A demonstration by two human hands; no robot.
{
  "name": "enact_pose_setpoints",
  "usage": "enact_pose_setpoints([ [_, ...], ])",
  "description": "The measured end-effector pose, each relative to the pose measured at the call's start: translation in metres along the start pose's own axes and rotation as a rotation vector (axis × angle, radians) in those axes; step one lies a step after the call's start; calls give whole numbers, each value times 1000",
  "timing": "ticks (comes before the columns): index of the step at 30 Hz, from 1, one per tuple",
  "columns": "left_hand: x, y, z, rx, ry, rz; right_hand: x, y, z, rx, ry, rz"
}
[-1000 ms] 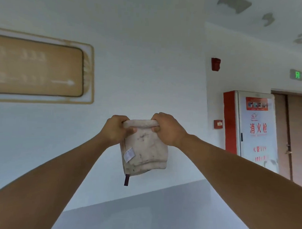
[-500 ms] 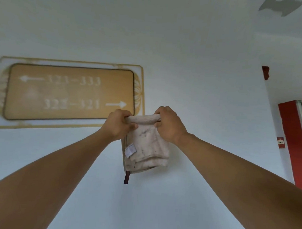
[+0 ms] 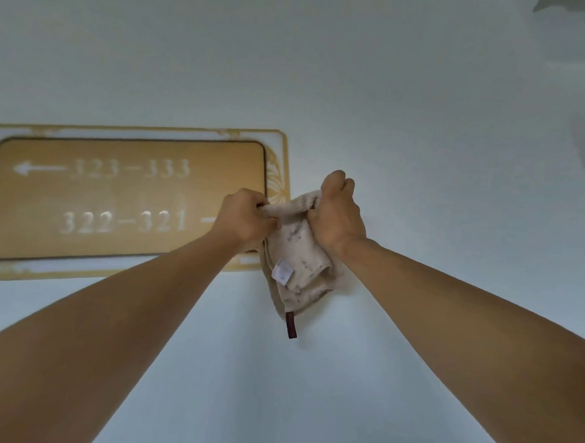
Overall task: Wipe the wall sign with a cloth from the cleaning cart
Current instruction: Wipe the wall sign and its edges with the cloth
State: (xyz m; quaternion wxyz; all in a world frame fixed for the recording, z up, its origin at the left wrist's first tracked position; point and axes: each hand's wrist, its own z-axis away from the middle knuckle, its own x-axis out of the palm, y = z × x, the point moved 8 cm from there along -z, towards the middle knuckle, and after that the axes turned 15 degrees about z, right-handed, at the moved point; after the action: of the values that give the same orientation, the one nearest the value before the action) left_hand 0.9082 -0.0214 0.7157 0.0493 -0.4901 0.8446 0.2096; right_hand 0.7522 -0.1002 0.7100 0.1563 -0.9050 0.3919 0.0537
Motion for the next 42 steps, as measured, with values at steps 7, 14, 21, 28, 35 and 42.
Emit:
enact_pose_setpoints([
  [7, 7, -6, -30, -186, 180, 139, 30, 18, -28, 113, 114, -23],
  [14, 24, -26, -38, -322, 300, 105, 62, 14, -8, -58, 152, -29],
  [21, 36, -23, -38, -387, 280, 209, 79, -8, 24, -257, 179, 65],
  [28, 24, -18, -6, -6, 328, 40, 91, -11, 37, -159, 228, 61],
  [35, 23, -71, 44, 344, 235, -477, 95, -12, 54, -129, 246, -13],
  [42, -2, -78, 17, 301, 209, -574, 83, -29, -1, -218, 240, 37],
])
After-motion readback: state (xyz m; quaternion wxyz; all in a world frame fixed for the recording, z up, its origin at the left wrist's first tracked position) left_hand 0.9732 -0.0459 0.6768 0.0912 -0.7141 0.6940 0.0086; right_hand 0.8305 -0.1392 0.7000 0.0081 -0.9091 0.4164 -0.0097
